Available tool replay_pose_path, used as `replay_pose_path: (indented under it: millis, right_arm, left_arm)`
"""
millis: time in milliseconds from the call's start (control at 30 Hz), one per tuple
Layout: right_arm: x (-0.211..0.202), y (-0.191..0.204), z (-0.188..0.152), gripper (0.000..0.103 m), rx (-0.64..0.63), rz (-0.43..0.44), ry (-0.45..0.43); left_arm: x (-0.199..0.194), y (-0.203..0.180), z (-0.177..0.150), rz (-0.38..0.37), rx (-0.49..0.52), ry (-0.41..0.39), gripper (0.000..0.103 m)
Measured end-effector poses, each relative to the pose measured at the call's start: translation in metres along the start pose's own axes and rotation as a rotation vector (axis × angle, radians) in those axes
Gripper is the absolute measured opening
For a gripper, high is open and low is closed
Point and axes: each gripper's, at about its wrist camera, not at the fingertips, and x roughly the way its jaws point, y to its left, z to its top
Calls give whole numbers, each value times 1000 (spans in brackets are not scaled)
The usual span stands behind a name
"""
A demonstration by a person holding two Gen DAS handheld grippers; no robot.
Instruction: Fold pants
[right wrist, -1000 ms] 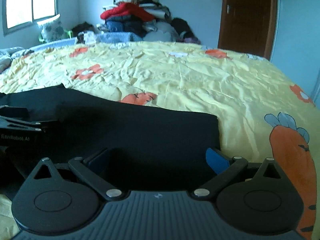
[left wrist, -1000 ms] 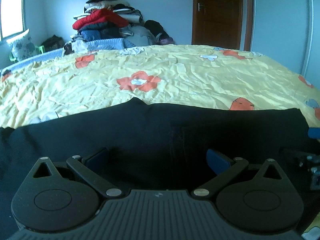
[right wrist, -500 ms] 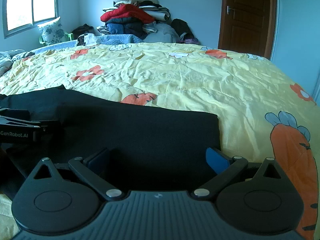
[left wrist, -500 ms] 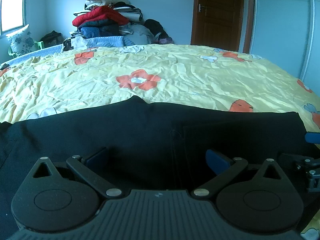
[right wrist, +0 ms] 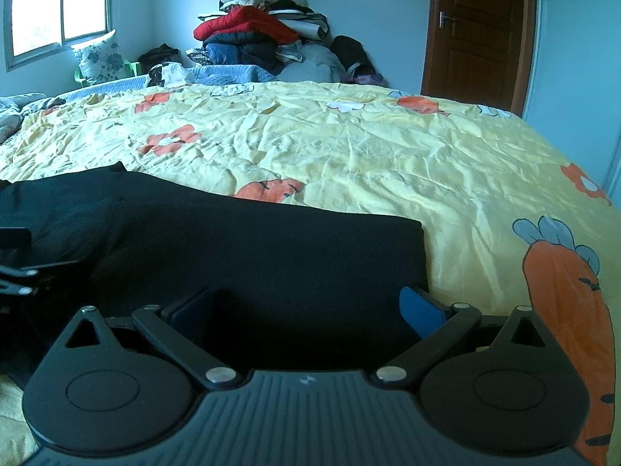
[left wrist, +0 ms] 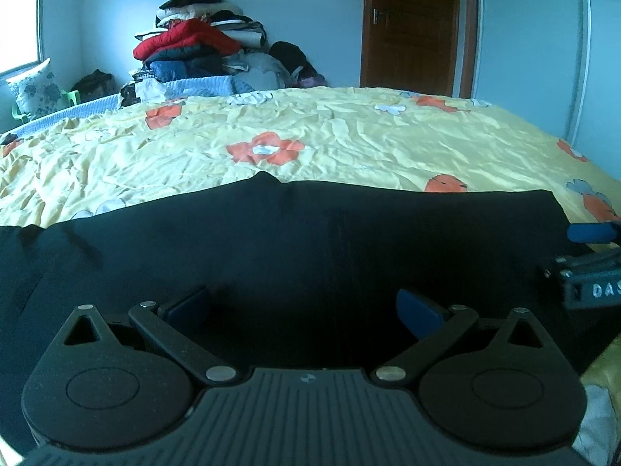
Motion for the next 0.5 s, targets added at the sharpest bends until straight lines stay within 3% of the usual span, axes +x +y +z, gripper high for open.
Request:
replay_pose_path:
  millis: [500]
  right_arm:
    - [-10,7,-7,103,21,-26,5]
  left_arm:
    - [-18,7,-16,-28,-32,12,103]
